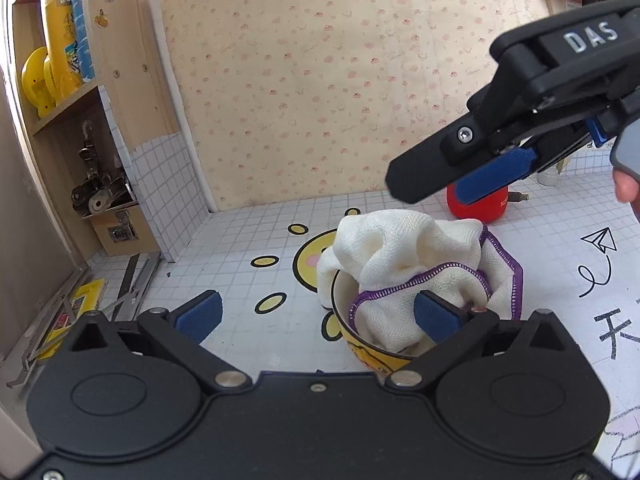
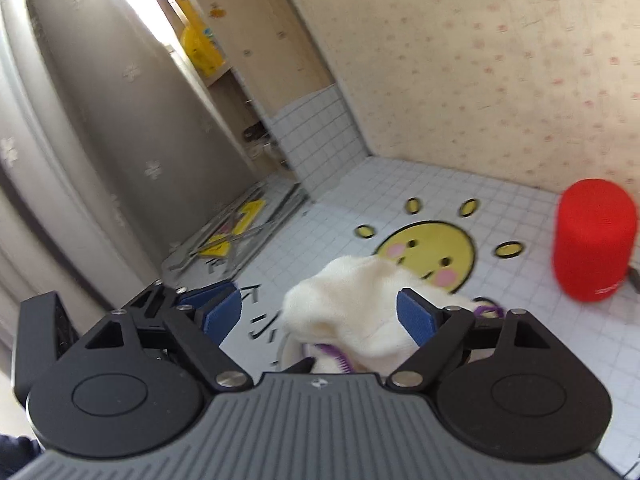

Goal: Clean bowl

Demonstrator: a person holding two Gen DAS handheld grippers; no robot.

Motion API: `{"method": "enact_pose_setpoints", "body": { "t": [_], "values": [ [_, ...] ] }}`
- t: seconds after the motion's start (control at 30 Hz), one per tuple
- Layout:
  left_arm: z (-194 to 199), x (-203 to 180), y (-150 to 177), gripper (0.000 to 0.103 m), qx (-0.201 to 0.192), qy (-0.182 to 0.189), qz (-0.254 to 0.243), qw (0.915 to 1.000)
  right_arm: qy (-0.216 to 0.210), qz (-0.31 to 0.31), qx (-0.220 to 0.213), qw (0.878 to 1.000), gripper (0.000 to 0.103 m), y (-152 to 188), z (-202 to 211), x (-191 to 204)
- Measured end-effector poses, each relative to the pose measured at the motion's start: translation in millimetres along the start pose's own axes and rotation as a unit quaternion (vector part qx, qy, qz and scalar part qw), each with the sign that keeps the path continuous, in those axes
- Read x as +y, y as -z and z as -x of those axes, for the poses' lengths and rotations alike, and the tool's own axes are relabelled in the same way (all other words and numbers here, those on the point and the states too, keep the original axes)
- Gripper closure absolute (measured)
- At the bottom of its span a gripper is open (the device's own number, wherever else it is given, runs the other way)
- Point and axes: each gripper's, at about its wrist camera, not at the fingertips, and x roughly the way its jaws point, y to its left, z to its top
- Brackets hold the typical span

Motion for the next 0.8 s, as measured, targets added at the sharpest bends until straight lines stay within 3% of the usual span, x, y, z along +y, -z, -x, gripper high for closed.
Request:
{"method": "enact_pose_setpoints", "body": {
  "t": [0.1,0.2,0.37,0.5,0.73,0.8],
  "values": [
    [-3.3,0.3,0.6,0.001,0.003,0.002,0.0,1.0,-0.005,-0.083,0.002,0.997,0.017,3.0,-2.0,-33.4],
    [-7.3,0.0,2.3,0.001,0.008,0.004,-0.001,1.0,-0.027,-0.165,0.019,0.986,0.017,9.5,-10.7,-64.9],
    [-12.0,-1.4,6.0,0.0,0.013,0.007,-0.007,0.9999,-0.081,-0.243,0.043,0.966,0.017,15.3,-32.6,-92.9],
    [-15.6,0.7,6.1,0.0,0.016,0.016,-0.005,0.9997,-0.127,-0.257,0.05,0.957,0.017,9.1,-52.1,-97.9],
    [-18.4,4.4,6.7,0.0,0.019,0.03,-0.003,0.9994,-0.156,-0.229,0.099,0.956,0.016,-15.1,-87.3,-88.7],
    [-19.5,5.7,6.9,0.0,0.021,0.034,0.0,0.9992,-0.174,-0.222,0.091,0.955,0.016,-20.7,-90.5,-85.3]
  ]
}}
